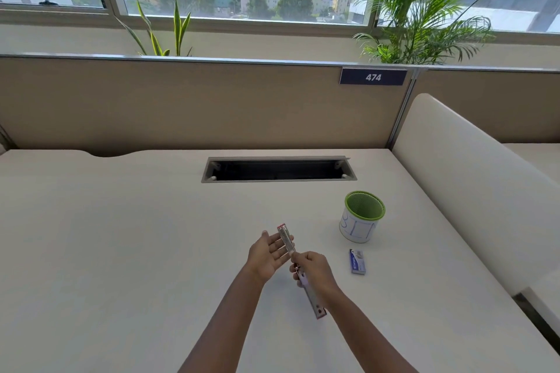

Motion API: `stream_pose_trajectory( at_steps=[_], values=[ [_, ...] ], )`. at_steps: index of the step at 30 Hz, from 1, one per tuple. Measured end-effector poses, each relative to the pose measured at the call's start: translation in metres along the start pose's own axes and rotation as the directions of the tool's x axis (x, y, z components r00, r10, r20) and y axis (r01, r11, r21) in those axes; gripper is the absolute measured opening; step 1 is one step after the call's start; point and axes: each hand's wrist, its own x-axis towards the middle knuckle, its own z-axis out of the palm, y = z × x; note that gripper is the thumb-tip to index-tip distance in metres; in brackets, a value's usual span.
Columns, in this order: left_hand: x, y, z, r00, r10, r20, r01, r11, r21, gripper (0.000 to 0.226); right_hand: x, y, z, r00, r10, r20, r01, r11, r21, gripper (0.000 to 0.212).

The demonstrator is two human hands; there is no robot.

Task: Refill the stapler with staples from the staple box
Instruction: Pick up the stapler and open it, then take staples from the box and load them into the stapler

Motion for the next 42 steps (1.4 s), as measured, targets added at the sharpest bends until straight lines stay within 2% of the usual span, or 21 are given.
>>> stream_pose_trajectory(
  at_steps=[2, 4, 8, 11, 16, 18, 20, 22, 23, 27, 30, 34, 36, 38, 40, 42],
  values=[
    [0.002, -0.001, -0.002, 1.000, -0.029, -0.009, 0.029, 0.997, -0.069, 0.046, 0.000, 0.003, -0.002, 0.987, -0.147, -0.063, 0.129, 0.965, -0.227, 0.020],
    [0.004, -0.002, -0.003, 0.999, -0.051, -0.018, 0.049, 0.993, -0.109, 0.047, 0.000, 0.006, -0.004, 0.954, -0.291, -0.070, 0.240, 0.885, -0.400, 0.019],
    [0.006, -0.004, -0.004, 0.997, -0.074, -0.020, 0.069, 0.981, -0.182, 0.054, 0.002, 0.010, -0.007, 0.842, -0.540, 0.007, 0.399, 0.613, -0.682, 0.017],
    [0.005, -0.005, -0.005, 0.997, -0.076, -0.020, 0.070, 0.973, -0.218, 0.054, 0.002, 0.011, -0.009, 0.777, -0.622, 0.097, 0.437, 0.422, -0.794, 0.021],
    [0.006, -0.005, -0.008, 0.996, -0.072, -0.051, 0.063, 0.985, -0.158, 0.050, -0.003, 0.005, -0.009, 0.657, -0.741, 0.141, 0.488, 0.275, -0.828, 0.020],
    [0.005, -0.005, -0.008, 0.995, -0.083, -0.051, 0.073, 0.983, -0.166, 0.043, -0.006, 0.001, -0.007, 0.650, -0.736, 0.192, 0.459, 0.178, -0.871, 0.028],
    [0.004, -0.006, -0.008, 0.994, -0.090, -0.057, 0.079, 0.982, -0.172, 0.041, -0.007, 0.001, -0.008, 0.650, -0.735, 0.194, 0.451, 0.167, -0.877, 0.029],
    [0.004, -0.007, -0.007, 0.995, -0.080, -0.066, 0.068, 0.983, -0.172, 0.048, -0.004, 0.004, -0.010, 0.646, -0.742, 0.176, 0.490, 0.227, -0.842, 0.023],
    [0.004, -0.007, -0.008, 0.994, -0.079, -0.069, 0.066, 0.983, -0.173, 0.050, -0.004, 0.005, -0.010, 0.656, -0.739, 0.157, 0.494, 0.262, -0.829, 0.020],
    [0.006, -0.007, -0.008, 0.992, -0.101, -0.077, 0.084, 0.977, -0.194, 0.049, 0.000, 0.006, -0.011, 0.730, -0.669, 0.138, 0.428, 0.291, -0.856, 0.020],
    [0.006, -0.009, -0.009, 0.992, -0.103, -0.077, 0.087, 0.978, -0.190, 0.043, 0.000, 0.010, -0.014, 0.722, -0.677, 0.144, 0.452, 0.304, -0.838, 0.018],
    [0.005, -0.009, -0.010, 0.988, -0.101, -0.119, 0.081, 0.984, -0.158, 0.040, 0.001, 0.012, -0.015, 0.796, -0.602, 0.068, 0.405, 0.446, -0.798, 0.020],
    [0.004, -0.009, -0.011, 0.984, -0.085, -0.154, 0.066, 0.989, -0.129, 0.040, 0.004, 0.015, -0.017, 0.812, -0.582, 0.039, 0.383, 0.482, -0.788, 0.019],
    [0.004, -0.009, -0.013, 0.976, -0.061, -0.207, 0.038, 0.993, -0.116, 0.041, 0.006, 0.019, -0.019, 0.840, -0.541, 0.043, 0.339, 0.461, -0.820, 0.018],
    [0.004, -0.008, -0.015, 0.967, -0.033, -0.252, 0.007, 0.994, -0.105, 0.044, 0.007, 0.022, -0.023, 0.877, -0.474, 0.078, 0.285, 0.381, -0.880, 0.019],
    [0.003, -0.008, -0.017, 0.960, -0.022, -0.280, -0.003, 0.996, -0.088, 0.044, 0.007, 0.025, -0.025, 0.884, -0.457, 0.096, 0.259, 0.308, -0.915, 0.020]
  ],
)
